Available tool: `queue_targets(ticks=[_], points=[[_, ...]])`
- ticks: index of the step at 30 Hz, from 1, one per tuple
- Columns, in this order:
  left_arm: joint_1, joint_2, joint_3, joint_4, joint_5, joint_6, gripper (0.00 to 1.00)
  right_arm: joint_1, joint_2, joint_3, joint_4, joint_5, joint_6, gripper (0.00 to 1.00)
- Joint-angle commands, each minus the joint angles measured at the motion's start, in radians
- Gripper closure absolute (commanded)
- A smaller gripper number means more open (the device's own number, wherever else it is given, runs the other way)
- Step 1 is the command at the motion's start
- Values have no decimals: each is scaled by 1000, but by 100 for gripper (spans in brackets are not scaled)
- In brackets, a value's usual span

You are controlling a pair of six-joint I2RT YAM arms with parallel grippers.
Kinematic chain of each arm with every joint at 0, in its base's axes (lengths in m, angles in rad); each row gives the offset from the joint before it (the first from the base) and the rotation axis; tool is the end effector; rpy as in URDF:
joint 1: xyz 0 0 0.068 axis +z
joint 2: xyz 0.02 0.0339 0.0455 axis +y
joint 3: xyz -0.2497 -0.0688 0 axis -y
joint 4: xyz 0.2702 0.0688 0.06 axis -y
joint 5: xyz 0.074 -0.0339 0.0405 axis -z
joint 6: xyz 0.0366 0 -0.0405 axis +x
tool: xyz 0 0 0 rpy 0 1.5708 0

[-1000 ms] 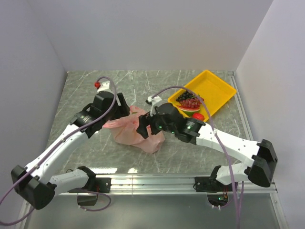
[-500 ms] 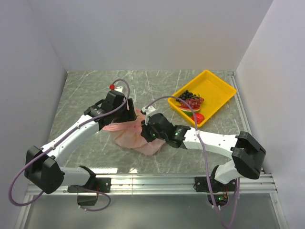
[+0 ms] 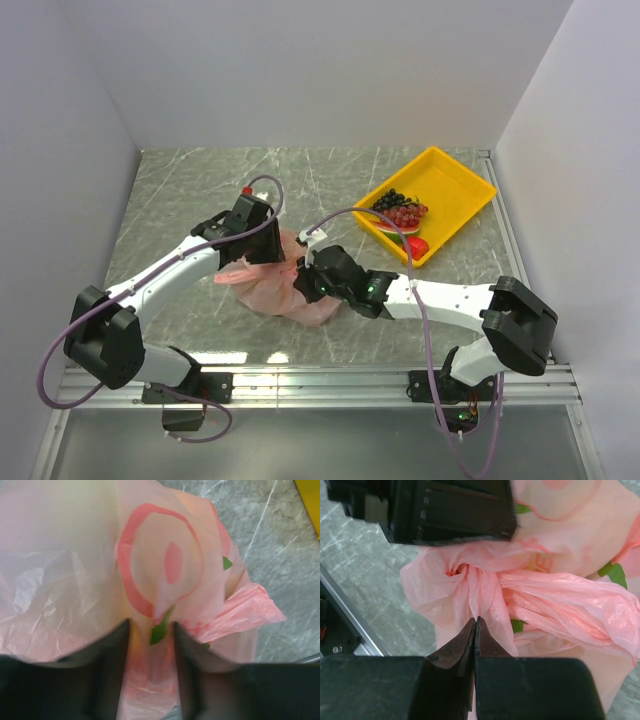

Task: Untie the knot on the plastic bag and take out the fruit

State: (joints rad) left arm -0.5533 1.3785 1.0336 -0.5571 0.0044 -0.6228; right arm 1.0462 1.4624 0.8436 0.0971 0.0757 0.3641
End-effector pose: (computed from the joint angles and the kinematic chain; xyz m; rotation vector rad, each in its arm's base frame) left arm 0.2683 -0.1659 0.2369 -0.0864 2.5417 -0.4948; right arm 0.1745 0.2961 0.1988 -0.6859 2.0758 0.7567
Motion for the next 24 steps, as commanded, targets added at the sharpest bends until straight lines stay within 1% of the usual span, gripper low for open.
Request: queue_targets(ticks=[1, 2, 3, 5, 6, 7, 10, 11, 12, 13, 14, 17, 19, 22, 23, 24], points=[[1, -12, -12, 39, 39, 17, 64, 14, -28, -6, 59, 38, -16, 100], [1, -13, -12, 42, 36, 18, 89, 15, -31, -6, 55, 41, -20, 100], [1, -15, -13, 43, 23, 26, 99, 17, -36, -6, 52, 47, -22, 100], [6, -16, -3, 49, -1, 34, 99, 24, -48, -24, 38, 68, -28, 100], [15, -24, 5, 51, -68, 43, 99, 25, -69, -38, 35, 73, -28, 100], [29, -27, 11, 57, -87, 49, 99, 25, -82, -58, 35, 79, -25, 100], [140, -50, 40, 68, -129, 60, 99, 26, -158, -162, 32, 134, -5, 100], [208, -58, 46, 72, -133, 58, 99, 25, -181, -217, 30, 162, 2, 100], [240, -67, 49, 86, -138, 51, 100, 25, -226, -244, 29, 176, 13, 100], [272, -82, 57, 91, -130, 48, 99, 25, -246, -267, 21, 190, 36, 100], [333, -88, 60, 98, -121, 44, 99, 26, -267, -305, 20, 200, 48, 100], [415, -98, 78, 99, -98, 43, 99, 25, -333, -365, 13, 243, 101, 100], [444, -110, 79, 91, -99, 48, 99, 25, -358, -383, -16, 294, 142, 100], [460, -148, 42, 100, -40, 58, 100, 26, -385, -385, -51, 317, 138, 100], [460, -157, 28, 103, 13, 60, 99, 28, -393, -364, -60, 312, 125, 96], [460, -183, -2, 105, 37, 61, 99, 28, -410, -350, -72, 306, 98, 88]])
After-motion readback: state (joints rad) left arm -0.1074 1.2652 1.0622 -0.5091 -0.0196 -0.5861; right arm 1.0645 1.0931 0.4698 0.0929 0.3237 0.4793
